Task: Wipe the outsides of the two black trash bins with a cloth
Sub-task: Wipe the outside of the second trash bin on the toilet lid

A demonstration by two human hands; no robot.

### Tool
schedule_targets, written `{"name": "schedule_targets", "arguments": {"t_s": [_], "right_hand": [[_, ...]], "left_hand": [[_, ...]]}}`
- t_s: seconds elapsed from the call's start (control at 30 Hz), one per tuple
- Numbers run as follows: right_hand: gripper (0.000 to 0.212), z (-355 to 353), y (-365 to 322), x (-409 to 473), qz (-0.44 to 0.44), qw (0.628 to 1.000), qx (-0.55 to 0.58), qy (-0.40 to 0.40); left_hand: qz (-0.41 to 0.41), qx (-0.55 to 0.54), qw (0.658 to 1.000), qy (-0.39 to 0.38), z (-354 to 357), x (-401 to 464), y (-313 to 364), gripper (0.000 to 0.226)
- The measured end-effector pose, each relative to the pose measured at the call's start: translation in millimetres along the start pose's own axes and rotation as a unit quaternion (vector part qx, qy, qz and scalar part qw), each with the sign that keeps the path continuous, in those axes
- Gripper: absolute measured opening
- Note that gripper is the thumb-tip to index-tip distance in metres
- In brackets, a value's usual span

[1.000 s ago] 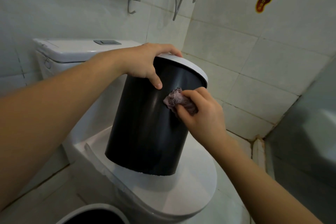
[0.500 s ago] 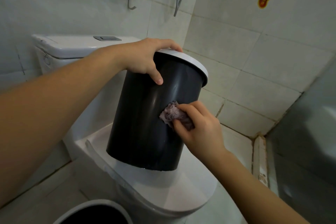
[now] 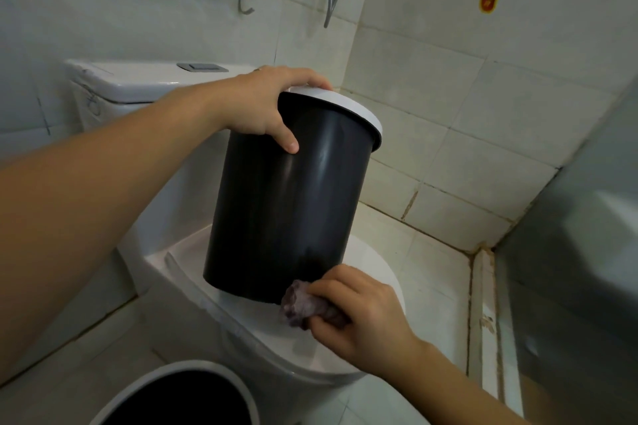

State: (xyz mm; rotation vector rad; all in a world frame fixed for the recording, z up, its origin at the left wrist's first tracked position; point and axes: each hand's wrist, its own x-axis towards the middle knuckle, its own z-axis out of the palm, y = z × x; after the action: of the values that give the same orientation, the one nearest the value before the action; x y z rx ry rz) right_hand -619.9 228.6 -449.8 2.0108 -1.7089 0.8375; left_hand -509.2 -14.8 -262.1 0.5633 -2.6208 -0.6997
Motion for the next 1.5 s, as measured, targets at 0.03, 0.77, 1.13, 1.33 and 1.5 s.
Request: {"name": "schedule_targets", "arguments": {"t_s": [0.03, 0.77, 1.13, 1.33, 1.5], "right_hand": [[0.023, -4.3, -2.9, 1.7, 0.019, 0.999, 0.019, 0.025], [0.014, -33.8, -107.1, 39.7, 0.297, 0.94, 0.099, 0.132], [0.026, 13.6, -157.9, 74.7, 0.334, 0.915, 0.208, 0.093], [0.031, 44.8, -182.0, 76.6, 0.348, 0.91, 0.218, 0.062], [0.027, 80.6, -187.2, 68.7, 0.369, 0.897, 0.24, 0.036]], "left_hand": [[0.0, 0.0, 1.0, 0.006, -0.2, -4.0, -0.6, 0.086], [-0.025, 0.054, 0.987, 0.147, -47.1, -166.8, -3.1, 0.022], [-0.097, 0.166, 0.971, 0.144, -44.2, -262.2, -45.5, 0.021], [-0.135, 0.214, 0.96, 0.12, -30.6, -285.9, -88.9, 0.021], [-0.172, 0.205, 0.958, 0.103, -8.3, -304.3, -134.8, 0.019]]}}
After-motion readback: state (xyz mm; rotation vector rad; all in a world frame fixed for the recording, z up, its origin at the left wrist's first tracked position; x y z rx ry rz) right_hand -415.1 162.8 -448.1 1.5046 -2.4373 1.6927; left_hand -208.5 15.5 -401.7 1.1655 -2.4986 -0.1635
